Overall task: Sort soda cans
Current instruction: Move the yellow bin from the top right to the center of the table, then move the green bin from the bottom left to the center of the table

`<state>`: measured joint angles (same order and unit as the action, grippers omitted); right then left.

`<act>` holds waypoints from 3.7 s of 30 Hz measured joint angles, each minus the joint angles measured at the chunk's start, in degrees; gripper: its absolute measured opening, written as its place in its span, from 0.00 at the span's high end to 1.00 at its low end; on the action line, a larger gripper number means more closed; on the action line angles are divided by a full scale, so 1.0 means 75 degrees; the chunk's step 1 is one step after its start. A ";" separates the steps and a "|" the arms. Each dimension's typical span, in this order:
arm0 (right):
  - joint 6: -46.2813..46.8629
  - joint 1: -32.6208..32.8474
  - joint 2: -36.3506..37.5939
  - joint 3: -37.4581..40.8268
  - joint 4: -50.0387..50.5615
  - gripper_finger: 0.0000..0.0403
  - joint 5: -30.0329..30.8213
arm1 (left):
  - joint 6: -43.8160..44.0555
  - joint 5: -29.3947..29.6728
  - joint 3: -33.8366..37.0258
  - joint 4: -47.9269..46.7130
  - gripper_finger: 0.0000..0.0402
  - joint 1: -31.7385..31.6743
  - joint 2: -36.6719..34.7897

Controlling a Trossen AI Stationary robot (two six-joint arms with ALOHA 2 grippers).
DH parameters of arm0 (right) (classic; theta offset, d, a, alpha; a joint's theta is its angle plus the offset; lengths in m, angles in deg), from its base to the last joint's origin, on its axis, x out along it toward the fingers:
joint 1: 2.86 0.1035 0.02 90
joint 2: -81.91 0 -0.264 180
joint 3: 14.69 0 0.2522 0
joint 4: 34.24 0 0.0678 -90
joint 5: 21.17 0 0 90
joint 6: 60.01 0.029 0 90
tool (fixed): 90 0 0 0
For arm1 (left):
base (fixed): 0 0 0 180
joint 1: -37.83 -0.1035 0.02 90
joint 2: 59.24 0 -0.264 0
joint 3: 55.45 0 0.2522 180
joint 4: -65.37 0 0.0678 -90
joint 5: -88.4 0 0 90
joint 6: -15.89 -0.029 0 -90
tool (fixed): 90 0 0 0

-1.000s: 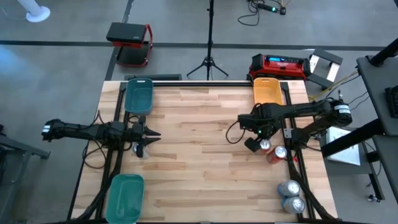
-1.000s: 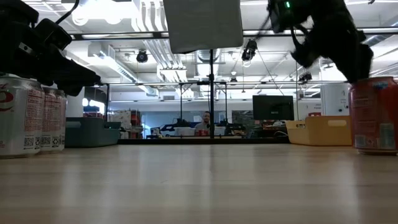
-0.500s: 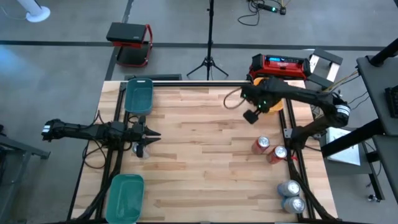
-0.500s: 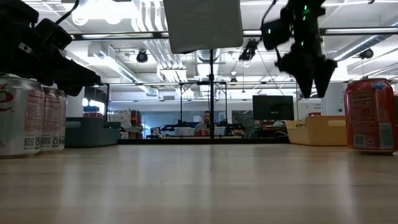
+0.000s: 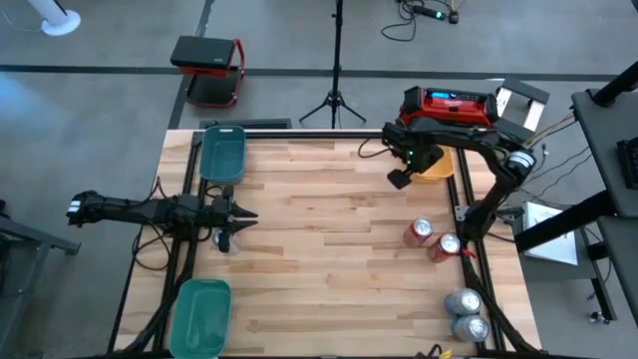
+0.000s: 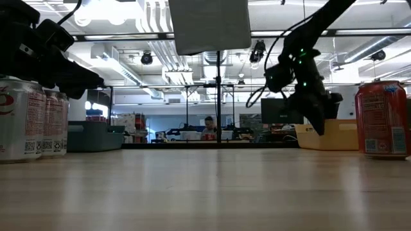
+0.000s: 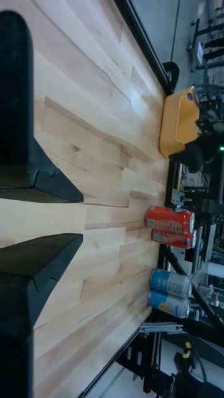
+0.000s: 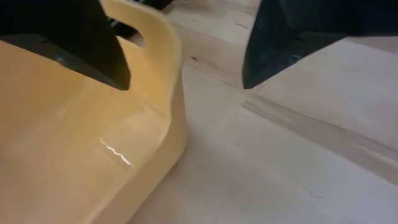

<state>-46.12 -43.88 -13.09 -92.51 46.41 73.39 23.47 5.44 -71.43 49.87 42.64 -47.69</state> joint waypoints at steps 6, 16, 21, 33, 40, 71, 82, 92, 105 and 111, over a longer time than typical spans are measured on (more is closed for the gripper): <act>-0.0192 0.0003 -0.0200 0.0015 -0.0184 0.55 0.0000 | 0.0000 -0.0001 0.0000 0.0000 0.82 0.0001 0.0000; -0.0473 0.0255 -0.0043 -0.0012 -0.0198 0.96 -0.0002 | 0.0000 -0.0001 0.0000 0.0000 0.82 0.0001 0.0000; -0.0276 0.0757 0.0030 -0.0374 0.0135 0.97 -0.0050 | 0.0000 0.0001 0.0000 0.0000 0.82 0.0001 0.0000; 0.1317 0.3030 -0.0183 -0.2171 0.0637 0.98 -0.0675 | 0.0009 0.0001 0.0000 0.0734 0.82 0.0000 0.0000; 0.2468 0.4672 -0.0747 -0.3521 0.0699 0.98 -0.0681 | 0.0262 -0.0004 0.0000 0.1378 0.82 0.0001 -0.0003; 0.5245 0.6838 -0.3162 -0.4538 0.0212 0.97 -0.1093 | 0.3563 -0.0208 -0.6489 -0.7081 0.64 0.2187 0.3409; 0.5659 0.6663 -0.3318 -0.4670 0.0098 0.89 -0.1257 | 0.5263 -0.0278 -0.6111 -0.7450 0.56 0.4638 0.4907; 0.5817 0.6713 -0.2981 -0.4663 0.0025 0.56 -0.0913 | 0.6374 -0.0176 -0.6242 -0.7318 0.55 0.6659 0.6636; 0.5581 0.7344 -0.2044 -0.4781 -0.0378 0.25 0.1108 | 0.7005 -0.0065 -0.6242 -0.8090 0.55 0.7503 0.8110; 0.4875 0.7867 -0.1950 -0.4779 -0.0977 0.20 0.2255 | 0.7516 -0.0713 -0.6403 -0.7981 0.55 0.7506 0.8102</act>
<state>-9.55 15.13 -27.72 -128.35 39.08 90.30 79.84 0.09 -119.45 -9.98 98.93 13.08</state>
